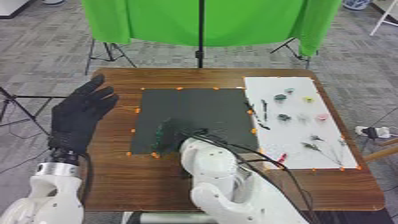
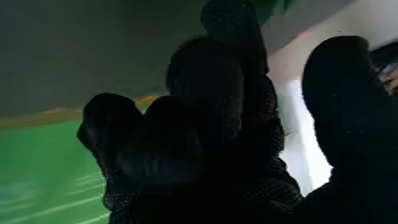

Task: Arrange flowers

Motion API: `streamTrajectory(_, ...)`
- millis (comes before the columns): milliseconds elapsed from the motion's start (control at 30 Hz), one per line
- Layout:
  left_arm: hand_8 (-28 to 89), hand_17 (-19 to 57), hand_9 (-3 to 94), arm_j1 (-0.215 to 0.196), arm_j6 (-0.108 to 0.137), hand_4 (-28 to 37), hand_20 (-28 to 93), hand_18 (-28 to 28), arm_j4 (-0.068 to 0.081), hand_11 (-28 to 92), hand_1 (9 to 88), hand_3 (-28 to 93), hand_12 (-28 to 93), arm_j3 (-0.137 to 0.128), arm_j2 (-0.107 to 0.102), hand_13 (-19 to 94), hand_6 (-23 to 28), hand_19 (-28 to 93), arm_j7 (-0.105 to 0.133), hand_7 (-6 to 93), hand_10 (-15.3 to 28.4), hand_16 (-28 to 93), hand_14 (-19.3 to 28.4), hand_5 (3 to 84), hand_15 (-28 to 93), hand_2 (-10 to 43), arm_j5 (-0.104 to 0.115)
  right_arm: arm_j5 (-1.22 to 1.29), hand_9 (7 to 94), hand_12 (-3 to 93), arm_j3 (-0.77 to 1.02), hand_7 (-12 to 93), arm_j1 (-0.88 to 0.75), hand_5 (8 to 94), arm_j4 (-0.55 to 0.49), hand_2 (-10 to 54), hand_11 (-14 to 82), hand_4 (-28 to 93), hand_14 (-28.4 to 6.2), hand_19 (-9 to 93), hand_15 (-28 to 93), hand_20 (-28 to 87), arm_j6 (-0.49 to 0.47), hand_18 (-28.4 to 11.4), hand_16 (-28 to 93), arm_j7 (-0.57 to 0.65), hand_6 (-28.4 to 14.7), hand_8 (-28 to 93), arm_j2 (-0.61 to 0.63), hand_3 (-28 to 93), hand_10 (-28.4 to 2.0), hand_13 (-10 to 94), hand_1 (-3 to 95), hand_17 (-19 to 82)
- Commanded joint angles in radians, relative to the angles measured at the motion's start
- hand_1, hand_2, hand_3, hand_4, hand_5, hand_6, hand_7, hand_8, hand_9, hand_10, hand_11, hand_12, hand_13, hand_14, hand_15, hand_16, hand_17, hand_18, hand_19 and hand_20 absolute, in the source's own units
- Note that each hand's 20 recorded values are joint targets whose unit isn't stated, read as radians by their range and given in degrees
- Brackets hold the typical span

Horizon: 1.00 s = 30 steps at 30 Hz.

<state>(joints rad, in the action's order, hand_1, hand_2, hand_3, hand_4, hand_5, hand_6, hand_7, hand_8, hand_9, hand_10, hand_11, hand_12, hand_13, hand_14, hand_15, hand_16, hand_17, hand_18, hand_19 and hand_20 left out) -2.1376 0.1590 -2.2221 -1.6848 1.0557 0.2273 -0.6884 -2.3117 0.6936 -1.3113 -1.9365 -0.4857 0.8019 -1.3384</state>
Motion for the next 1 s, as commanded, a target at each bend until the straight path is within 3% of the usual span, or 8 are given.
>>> streamTrajectory(33, -9, -7.7, 36.9, -0.063, 0.022, -26.7, -1, 25.9, 0.008, 26, 23.6, 79, 9, -0.013, 0.018, 27, 10.7, 66, 0.039, 11.6, 19.9, -10, 26.4, 41.8, 48, 7.8, 0.022, 0.159, 81.1, 19.4, 0.256, 21, -0.105, 78.3, -0.163, -1.2, 44.4, -23, -10.8, 93, 73, 27, 0.199, -26.4, 19, 0.141, -5.2, -11, 0.292, 67, -17.7, 78, 32.9, 46)
streamTrajectory(200, -9, -7.7, 36.7, -0.088, 0.024, -26.9, 1, 26.0, 0.011, 25, 23.4, 79, 9, -0.021, 0.014, 26, 10.7, 65, 0.068, 11.1, 19.9, -9, 26.7, 41.8, 47, 7.9, 0.035, 0.187, 76.4, 17.7, 0.472, 19, -0.289, 72.4, -0.237, -1.5, 38.2, -23, -12.6, 93, 73, 20, 0.343, -26.5, 16, 0.186, -6.0, -12, 0.473, 69, -19.0, 73, 32.0, 42)
streamTrajectory(300, -9, -7.8, 36.7, -0.098, 0.028, -27.0, 1, 25.8, 0.021, 24, 23.1, 79, 10, -0.020, 0.014, 26, 10.6, 63, 0.080, 10.8, 20.0, -9, 26.8, 41.8, 47, 7.9, 0.042, 0.224, 74.1, 16.6, 0.605, 18, -0.404, 69.7, -0.251, -2.2, 34.5, -23, -14.4, 89, 68, 15, 0.339, -26.8, 14, 0.216, -5.2, -12, 0.522, 71, -20.0, 71, 32.0, 39)
streamTrajectory(367, -9, -8.0, 36.7, -0.097, 0.030, -27.1, 2, 25.7, 0.030, 24, 22.9, 79, 10, -0.014, 0.017, 26, 10.6, 62, 0.086, 10.5, 19.9, -9, 26.7, 41.8, 47, 7.9, 0.048, 0.213, 73.1, 16.3, 0.648, 18, -0.459, 68.1, -0.247, -2.8, 33.1, -23, -15.7, 87, 66, 14, 0.386, -27.0, 13, 0.244, -5.0, -12, 0.562, 71, -20.3, 69, 32.0, 38)
streamTrajectory(500, -9, -8.2, 36.7, -0.098, 0.025, -27.2, 3, 25.6, 0.041, 24, 22.7, 79, 10, 0.005, 0.005, 26, 10.2, 61, 0.121, 9.9, 19.8, -9, 26.6, 41.8, 46, 7.7, 0.056, 0.177, 70.5, 16.6, 0.719, 18, -0.554, 65.5, -0.245, -3.2, 33.0, -24, -16.7, 86, 66, 14, 0.438, -27.5, 12, 0.294, -5.1, -12, 0.601, 72, -20.7, 67, 31.7, 36)
streamTrajectory(633, -8, -8.2, 36.6, -0.105, 0.039, -27.3, 4, 25.5, 0.043, 23, 22.6, 79, 10, 0.023, -0.008, 26, 9.8, 61, 0.154, 9.8, 19.6, -8, 26.5, 41.9, 46, 7.7, 0.069, 0.151, 69.0, 16.5, 0.733, 18, -0.579, 63.7, -0.224, -3.5, 33.2, -24, -17.0, 86, 66, 14, 0.435, -27.7, 12, 0.334, -5.0, -12, 0.620, 73, -20.8, 66, 31.7, 35)
streamTrajectory(800, -8, -8.2, 36.7, -0.098, 0.034, -27.4, 6, 25.5, 0.041, 23, 22.6, 79, 10, 0.033, 0.000, 26, 9.8, 60, 0.132, 9.8, 19.6, -8, 26.5, 41.8, 46, 7.6, 0.061, 0.132, 68.7, 16.6, 0.717, 18, -0.557, 62.6, -0.179, -3.8, 34.2, -24, -16.8, 87, 68, 14, 0.386, -28.1, 12, 0.387, -5.2, -12, 0.639, 73, -20.9, 65, 31.5, 35)
streamTrajectory(1000, -8, -8.1, 36.7, -0.097, 0.035, -27.1, 8, 25.6, 0.036, 23, 22.8, 79, 10, 0.024, 0.003, 26, 10.0, 60, 0.133, 10.0, 19.7, -8, 26.6, 41.5, 46, 7.6, 0.057, 0.191, 67.4, 16.4, 0.750, 17, -0.575, 61.3, -0.160, -4.2, 34.9, -24, -17.2, 88, 69, 15, 0.288, -28.3, 12, 0.405, -5.2, -12, 0.625, 73, -21.4, 65, 31.4, 34)
